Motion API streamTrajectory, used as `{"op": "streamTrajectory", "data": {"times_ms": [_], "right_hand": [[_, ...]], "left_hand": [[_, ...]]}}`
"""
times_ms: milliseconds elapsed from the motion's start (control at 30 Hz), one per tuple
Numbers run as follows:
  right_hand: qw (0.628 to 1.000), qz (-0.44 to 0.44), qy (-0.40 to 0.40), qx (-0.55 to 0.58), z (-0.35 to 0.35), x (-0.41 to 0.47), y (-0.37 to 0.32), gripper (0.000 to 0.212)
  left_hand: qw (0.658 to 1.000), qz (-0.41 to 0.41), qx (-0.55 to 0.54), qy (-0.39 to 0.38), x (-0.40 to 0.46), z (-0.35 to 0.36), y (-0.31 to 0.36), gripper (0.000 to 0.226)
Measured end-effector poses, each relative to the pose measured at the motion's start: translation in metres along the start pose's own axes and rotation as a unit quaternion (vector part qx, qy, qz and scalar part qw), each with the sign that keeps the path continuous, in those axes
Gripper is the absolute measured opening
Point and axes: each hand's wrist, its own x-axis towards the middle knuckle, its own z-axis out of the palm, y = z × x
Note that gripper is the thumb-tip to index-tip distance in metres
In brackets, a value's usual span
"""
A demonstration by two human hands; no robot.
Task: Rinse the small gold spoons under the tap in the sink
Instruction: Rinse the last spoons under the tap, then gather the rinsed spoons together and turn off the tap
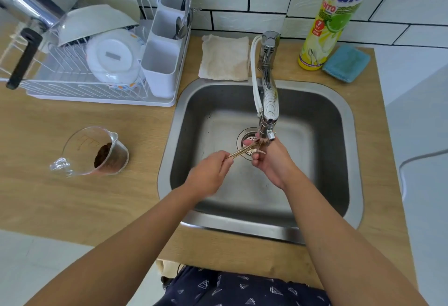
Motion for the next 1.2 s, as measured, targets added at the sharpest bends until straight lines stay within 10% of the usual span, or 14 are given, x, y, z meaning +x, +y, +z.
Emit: {"op": "streamTrajectory", "data": {"times_ms": [100,267,567,733,900,1200], "right_hand": [[1.0,0.013,0.003,0.025,0.0,-0.002,-0.003,0.02],[0.999,0.006,-0.027,0.045,0.002,-0.009,-0.001,0.023],[0.982,-0.124,-0.001,0.139,-0.021,-0.015,-0.021,0.019],[0.979,-0.189,0.069,0.011,-0.044,-0.021,-0.05,0.013],[0.985,-0.163,0.055,-0.003,-0.048,-0.023,-0.048,0.013],[0.993,0.02,-0.059,-0.097,-0.016,-0.007,0.003,0.01]], "left_hand": [[0.964,0.101,0.21,0.129,-0.002,0.008,-0.006,0.028],[0.937,0.141,0.236,0.213,0.003,0.001,-0.019,0.031],[0.992,0.107,-0.042,-0.054,0.045,-0.002,0.039,0.031],[0.918,-0.039,-0.312,-0.242,0.076,0.002,0.076,0.019],[0.876,-0.046,-0.321,-0.356,0.08,-0.007,0.077,0.029],[0.897,-0.157,-0.358,-0.206,0.014,-0.016,0.002,0.03]]}}
